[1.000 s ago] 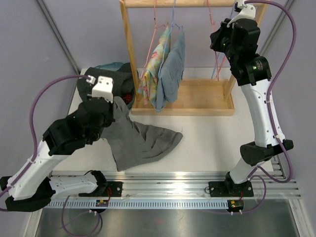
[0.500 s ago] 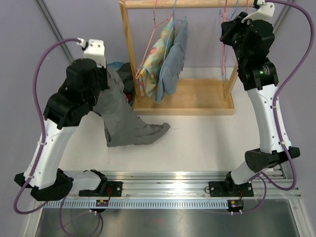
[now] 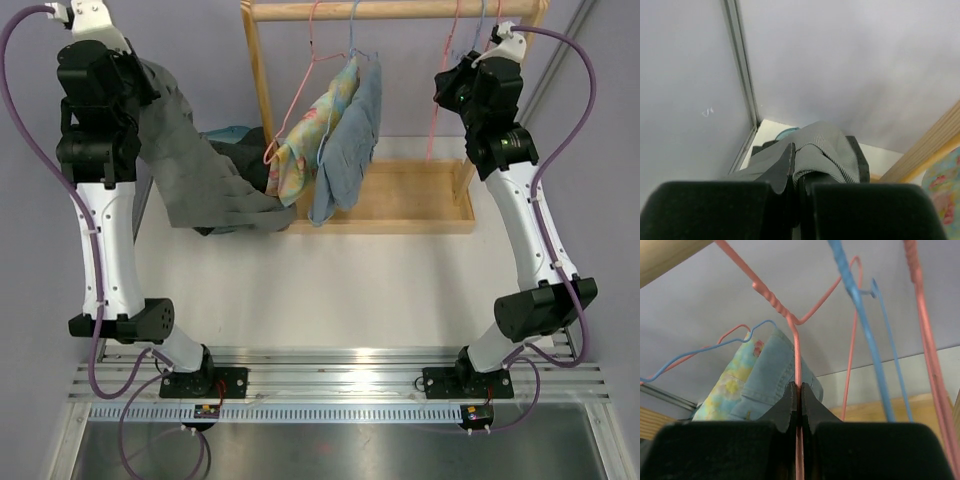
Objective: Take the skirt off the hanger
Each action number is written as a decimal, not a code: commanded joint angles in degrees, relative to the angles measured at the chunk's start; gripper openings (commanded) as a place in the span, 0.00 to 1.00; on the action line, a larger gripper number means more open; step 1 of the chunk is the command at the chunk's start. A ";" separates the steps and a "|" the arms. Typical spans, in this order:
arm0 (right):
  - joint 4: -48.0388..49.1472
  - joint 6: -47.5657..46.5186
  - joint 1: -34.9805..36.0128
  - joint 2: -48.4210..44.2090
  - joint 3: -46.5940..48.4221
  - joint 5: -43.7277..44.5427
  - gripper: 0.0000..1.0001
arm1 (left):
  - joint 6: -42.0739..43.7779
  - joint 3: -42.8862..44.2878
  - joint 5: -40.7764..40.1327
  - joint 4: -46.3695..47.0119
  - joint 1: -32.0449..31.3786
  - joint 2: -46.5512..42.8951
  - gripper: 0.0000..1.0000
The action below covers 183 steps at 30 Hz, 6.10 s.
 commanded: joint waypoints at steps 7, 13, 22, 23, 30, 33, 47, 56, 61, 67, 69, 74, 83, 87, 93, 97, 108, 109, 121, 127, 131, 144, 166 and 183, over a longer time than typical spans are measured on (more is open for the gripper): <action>6.83 5.81 -0.21 -17.56 -22.87 -6.63 0.00 | -2.91 2.32 11.50 14.03 3.51 15.39 0.00; 9.74 3.97 -0.21 -26.44 -30.18 -18.58 0.00 | -6.25 0.29 16.61 12.97 4.13 29.29 0.09; 4.99 -0.69 -0.04 -29.97 -24.15 -33.35 0.72 | -10.47 -0.09 16.27 6.19 3.96 32.25 0.99; 4.91 -0.34 -0.13 -29.44 -23.08 -35.28 0.78 | -10.39 -2.83 14.70 7.85 3.87 29.52 0.99; 3.85 0.72 0.75 -22.25 -12.72 -36.09 0.92 | -6.96 -15.07 9.85 7.88 3.96 10.08 0.99; 2.97 0.72 1.72 -18.64 -7.53 -36.09 0.96 | -8.10 -21.29 10.54 5.86 3.78 3.05 0.99; -3.54 -2.97 13.41 0.09 9.80 -26.79 0.93 | -11.53 -70.79 9.67 10.86 -6.85 -31.67 0.99; -0.19 -2.71 14.38 -0.70 -0.13 -20.45 0.64 | -9.33 -78.10 8.52 12.27 -6.85 -33.88 0.99; 0.95 -1.74 14.72 -0.52 -0.14 -18.86 0.00 | -9.07 -78.10 8.88 12.88 -6.85 -33.88 0.99; -4.21 -3.15 14.99 3.68 11.62 -19.03 0.00 | -8.81 -77.74 8.18 12.79 -6.85 -34.14 0.99; -6.60 -3.94 14.99 5.27 19.61 -19.38 0.00 | -8.37 -77.31 8.79 13.75 -6.85 -35.36 0.99; -12.49 -4.73 15.08 7.92 33.33 -20.79 0.00 | -7.14 -69.68 9.59 13.41 -13.49 -37.30 0.99; -7.14 -1.57 15.08 -3.23 19.31 -21.94 0.00 | -6.70 -54.36 18.09 21.82 -38.30 -33.61 0.99; -4.68 -0.43 15.08 -7.72 13.32 -21.50 0.00 | -8.63 -57.34 25.47 34.64 -46.04 -32.21 0.99; -6.08 0.10 15.08 -8.69 13.23 -21.85 0.00 | -9.86 -60.08 29.35 45.12 -53.34 -27.20 0.99; -5.91 0.63 15.17 -10.10 12.44 -21.94 0.00 | -10.47 -60.17 29.89 50.22 -56.33 -23.07 0.99; -7.75 0.19 14.99 -13.70 11.98 -20.53 0.00 | -8.54 -54.01 17.58 47.25 -58.36 -15.76 0.34; -8.19 -0.25 14.99 -13.53 12.52 -20.27 0.00 | -8.46 -55.06 17.58 47.33 -58.36 -16.20 0.35; -9.95 -2.36 14.99 -12.12 14.63 -18.25 0.00 | -9.68 -64.55 17.67 44.35 -59.50 -25.43 0.00; -10.21 -2.89 14.99 -10.89 16.21 -17.89 0.00 | -14.07 -75.53 17.49 44.96 -60.99 -30.71 0.00; -9.95 -2.97 14.99 -10.54 16.21 -17.72 0.00 | -17.06 -80.11 16.79 45.48 -61.96 -32.90 0.00; -9.07 -2.45 15.08 -11.59 14.46 -17.19 0.00 | -16.37 -77.48 20.48 46.28 -62.22 -31.24 0.27; -8.10 -2.97 15.08 -14.67 10.32 -16.14 0.00 | -15.13 -69.13 21.80 51.02 -62.31 -21.66 0.00; -15.84 -6.23 14.99 -4.83 30.09 -15.70 0.00 | -27.96 -108.14 14.61 62.71 -71.36 -31.76 0.00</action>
